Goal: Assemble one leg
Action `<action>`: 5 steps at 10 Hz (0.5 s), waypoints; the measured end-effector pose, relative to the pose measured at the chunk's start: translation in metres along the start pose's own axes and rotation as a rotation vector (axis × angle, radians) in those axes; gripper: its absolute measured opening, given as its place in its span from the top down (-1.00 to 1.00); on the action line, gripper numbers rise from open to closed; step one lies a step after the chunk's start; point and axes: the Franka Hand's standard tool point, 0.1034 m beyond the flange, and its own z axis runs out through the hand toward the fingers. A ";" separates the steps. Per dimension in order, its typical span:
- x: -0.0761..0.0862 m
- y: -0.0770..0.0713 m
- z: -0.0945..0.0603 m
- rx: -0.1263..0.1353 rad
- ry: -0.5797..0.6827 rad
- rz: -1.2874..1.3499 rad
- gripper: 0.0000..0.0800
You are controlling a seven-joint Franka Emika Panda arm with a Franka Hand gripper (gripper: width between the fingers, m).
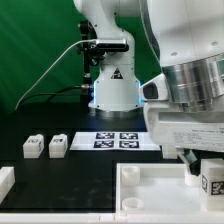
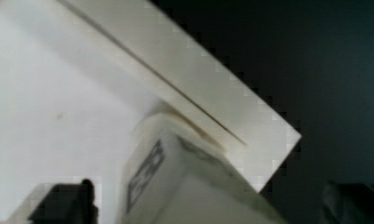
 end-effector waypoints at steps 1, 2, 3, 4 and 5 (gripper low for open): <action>0.002 0.001 0.000 -0.001 0.001 -0.052 -0.60; 0.002 0.002 0.000 -0.006 0.002 -0.184 -0.62; 0.001 0.003 0.000 -0.038 0.006 -0.330 -0.62; 0.004 0.004 -0.002 -0.059 0.013 -0.501 -0.62; 0.006 0.005 -0.002 -0.064 0.014 -0.593 -0.62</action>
Offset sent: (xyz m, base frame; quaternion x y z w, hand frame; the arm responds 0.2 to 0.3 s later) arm 0.0066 -0.0131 0.0045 -0.0717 0.0175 -0.3872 0.9190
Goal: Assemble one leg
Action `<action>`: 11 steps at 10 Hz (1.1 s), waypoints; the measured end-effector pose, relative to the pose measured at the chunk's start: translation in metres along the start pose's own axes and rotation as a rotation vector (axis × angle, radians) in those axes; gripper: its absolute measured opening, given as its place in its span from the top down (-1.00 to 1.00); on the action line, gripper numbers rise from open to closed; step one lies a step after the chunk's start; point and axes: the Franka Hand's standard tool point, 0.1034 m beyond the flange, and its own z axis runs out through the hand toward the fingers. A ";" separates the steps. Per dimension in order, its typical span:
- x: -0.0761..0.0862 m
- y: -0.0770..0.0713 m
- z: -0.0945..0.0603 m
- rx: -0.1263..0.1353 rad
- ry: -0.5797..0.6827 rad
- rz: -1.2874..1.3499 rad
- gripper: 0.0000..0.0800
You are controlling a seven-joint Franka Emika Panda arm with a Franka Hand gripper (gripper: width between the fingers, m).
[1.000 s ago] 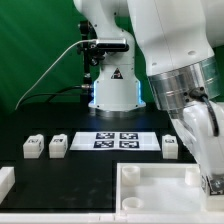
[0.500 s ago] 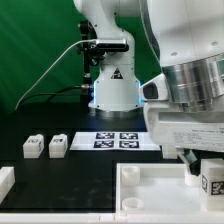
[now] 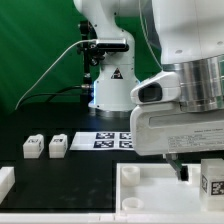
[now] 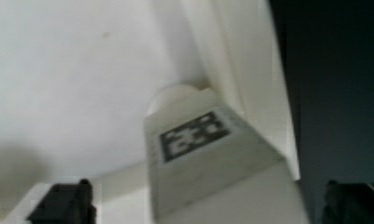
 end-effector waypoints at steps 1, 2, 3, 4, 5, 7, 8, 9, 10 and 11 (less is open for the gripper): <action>0.000 -0.001 0.000 0.000 0.000 0.024 -0.55; 0.000 0.000 0.000 0.000 0.000 0.024 -0.22; 0.000 0.000 0.000 0.000 0.000 0.024 0.12; 0.000 0.000 0.000 0.000 0.000 0.023 0.12; 0.000 0.000 0.000 0.000 0.000 0.023 0.26; 0.000 0.000 0.000 0.000 0.000 0.031 0.26; 0.002 0.001 0.000 0.000 -0.007 0.084 0.26; 0.002 0.001 0.000 0.004 -0.013 0.178 0.26; 0.002 0.002 0.000 0.012 -0.018 0.253 0.26; 0.002 0.001 0.000 0.011 -0.020 0.308 0.26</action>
Offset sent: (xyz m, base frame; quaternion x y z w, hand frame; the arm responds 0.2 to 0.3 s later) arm 0.0000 0.0000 0.0000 0.0000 0.0000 0.0000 1.0000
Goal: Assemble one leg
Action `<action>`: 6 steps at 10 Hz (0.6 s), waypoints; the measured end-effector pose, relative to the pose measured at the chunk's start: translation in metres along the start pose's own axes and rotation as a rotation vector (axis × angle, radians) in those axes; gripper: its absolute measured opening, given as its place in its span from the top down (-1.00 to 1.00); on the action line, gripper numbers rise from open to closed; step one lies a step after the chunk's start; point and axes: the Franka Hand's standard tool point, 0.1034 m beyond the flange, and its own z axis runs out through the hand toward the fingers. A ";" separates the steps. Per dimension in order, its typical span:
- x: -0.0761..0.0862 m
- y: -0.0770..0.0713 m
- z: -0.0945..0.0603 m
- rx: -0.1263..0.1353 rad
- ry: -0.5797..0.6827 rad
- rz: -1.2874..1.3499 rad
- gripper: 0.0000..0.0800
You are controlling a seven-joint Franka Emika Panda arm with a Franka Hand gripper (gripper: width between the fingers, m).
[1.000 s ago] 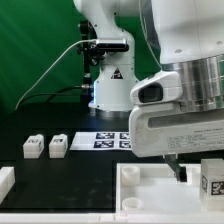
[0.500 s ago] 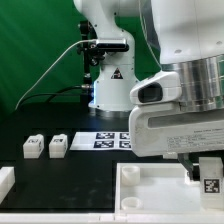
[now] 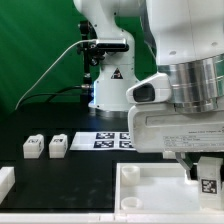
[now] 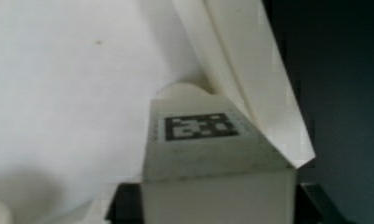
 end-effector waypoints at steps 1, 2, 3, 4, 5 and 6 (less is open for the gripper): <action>-0.001 -0.001 0.001 0.001 -0.001 0.072 0.25; -0.001 0.000 0.001 0.014 -0.005 0.114 0.25; -0.002 -0.001 0.002 0.017 -0.003 0.125 0.25; -0.002 -0.001 0.002 0.013 0.004 0.116 0.25; -0.002 -0.001 0.002 0.013 0.003 0.116 0.25; -0.002 -0.001 0.002 0.013 0.003 0.116 0.06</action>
Offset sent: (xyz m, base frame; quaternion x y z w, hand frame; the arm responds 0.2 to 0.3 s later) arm -0.0103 0.0049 -0.0076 -0.0126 0.0249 0.0044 0.9996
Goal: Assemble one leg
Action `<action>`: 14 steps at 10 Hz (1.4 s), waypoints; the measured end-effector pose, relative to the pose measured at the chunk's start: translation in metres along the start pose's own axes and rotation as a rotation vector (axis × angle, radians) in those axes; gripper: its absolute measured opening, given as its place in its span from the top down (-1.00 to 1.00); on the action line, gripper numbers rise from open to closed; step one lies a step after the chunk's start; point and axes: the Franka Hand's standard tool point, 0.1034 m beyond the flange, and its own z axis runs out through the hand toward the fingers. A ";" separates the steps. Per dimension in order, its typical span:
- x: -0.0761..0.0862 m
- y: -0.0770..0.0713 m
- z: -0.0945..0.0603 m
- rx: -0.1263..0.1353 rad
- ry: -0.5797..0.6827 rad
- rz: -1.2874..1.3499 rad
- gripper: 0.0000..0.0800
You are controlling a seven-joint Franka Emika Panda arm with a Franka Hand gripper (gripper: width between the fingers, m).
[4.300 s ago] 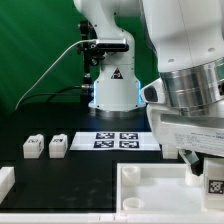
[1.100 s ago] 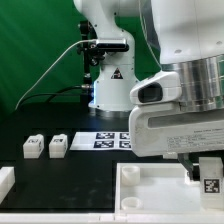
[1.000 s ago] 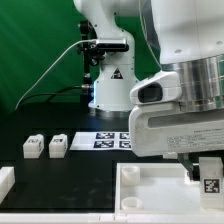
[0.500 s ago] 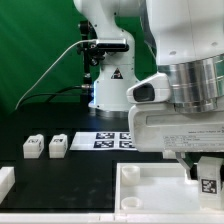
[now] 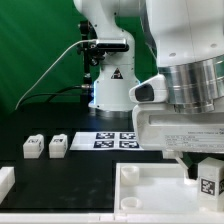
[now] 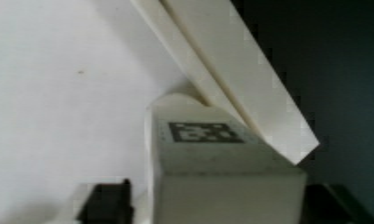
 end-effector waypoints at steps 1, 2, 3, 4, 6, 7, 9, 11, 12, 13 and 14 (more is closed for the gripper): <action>0.000 0.000 0.000 0.000 0.000 0.000 -0.38; 0.000 0.000 0.000 0.000 0.000 0.000 -0.38; 0.000 0.000 0.000 0.000 0.000 0.000 -0.57; 0.000 0.000 0.000 0.000 0.000 0.000 -0.61; 0.000 0.000 0.000 0.000 0.000 0.000 -0.62; 0.000 0.000 0.000 0.000 0.000 0.000 -0.62; 0.000 0.000 0.000 0.000 0.000 0.000 -0.39; 0.000 0.000 0.000 0.000 0.000 0.000 -0.05; 0.000 0.000 0.000 -0.001 -0.002 0.000 0.26; 0.000 0.000 0.000 -0.001 -0.002 0.000 0.26; 0.000 0.001 0.000 0.001 -0.002 0.039 0.26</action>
Offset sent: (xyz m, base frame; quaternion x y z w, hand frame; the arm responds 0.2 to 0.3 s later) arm 0.0000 0.0000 0.0000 0.0000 0.0000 0.0000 1.0000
